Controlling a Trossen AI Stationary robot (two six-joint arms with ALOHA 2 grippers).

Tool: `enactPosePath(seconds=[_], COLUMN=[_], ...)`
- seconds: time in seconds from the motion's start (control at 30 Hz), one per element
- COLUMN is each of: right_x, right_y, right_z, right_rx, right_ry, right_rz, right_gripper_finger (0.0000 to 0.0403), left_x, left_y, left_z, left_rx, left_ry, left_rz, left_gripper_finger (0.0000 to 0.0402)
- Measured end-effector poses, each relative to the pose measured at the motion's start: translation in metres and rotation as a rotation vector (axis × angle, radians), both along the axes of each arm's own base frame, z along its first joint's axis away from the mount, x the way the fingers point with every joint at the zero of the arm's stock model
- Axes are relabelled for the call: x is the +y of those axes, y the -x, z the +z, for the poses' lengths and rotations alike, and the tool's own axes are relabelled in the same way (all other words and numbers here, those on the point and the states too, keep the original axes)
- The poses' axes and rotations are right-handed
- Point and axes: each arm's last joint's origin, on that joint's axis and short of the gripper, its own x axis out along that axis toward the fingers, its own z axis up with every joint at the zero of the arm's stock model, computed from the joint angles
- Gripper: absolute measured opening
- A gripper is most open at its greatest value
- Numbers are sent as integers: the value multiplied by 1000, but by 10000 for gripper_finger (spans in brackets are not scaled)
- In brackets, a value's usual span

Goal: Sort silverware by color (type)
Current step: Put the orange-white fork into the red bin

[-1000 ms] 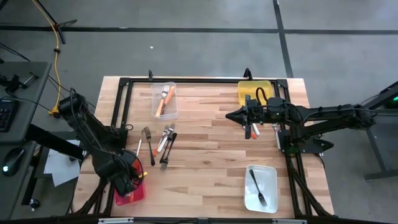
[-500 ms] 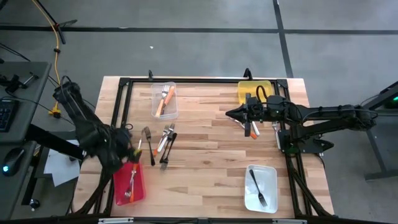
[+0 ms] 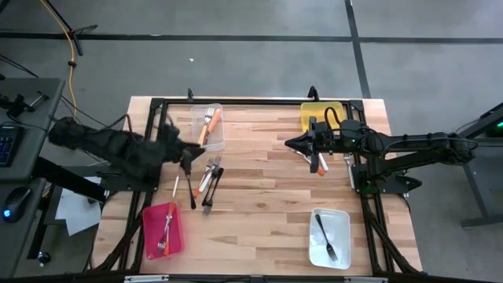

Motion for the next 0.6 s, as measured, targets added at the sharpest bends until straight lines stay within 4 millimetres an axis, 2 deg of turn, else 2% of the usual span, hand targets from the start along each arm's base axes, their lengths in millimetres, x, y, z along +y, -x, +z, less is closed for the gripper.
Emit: enactPosePath(seconds=[0.17, 0.33, 0.47, 0.6], right_x=[0, 0, 0, 0], right_y=[0, 0, 0, 0], right_z=[2, 3, 4, 7], right_rx=[-21, -34, -49, -77], right_ry=[-35, -115, -128, -116], right_rz=[-2, -4, -3, -2], right_gripper_finger=[0, 0, 0, 0], left_x=[23, 44, 53, 54], left_y=[-31, -55, -66, -71], left_z=[10, 11, 14, 14], left_rx=[-52, -83, -148, -163], left_ry=[-182, -359, -407, -432], left_rz=[-164, -337, -370, -372], left_gripper_finger=[168, 168, 168, 168])
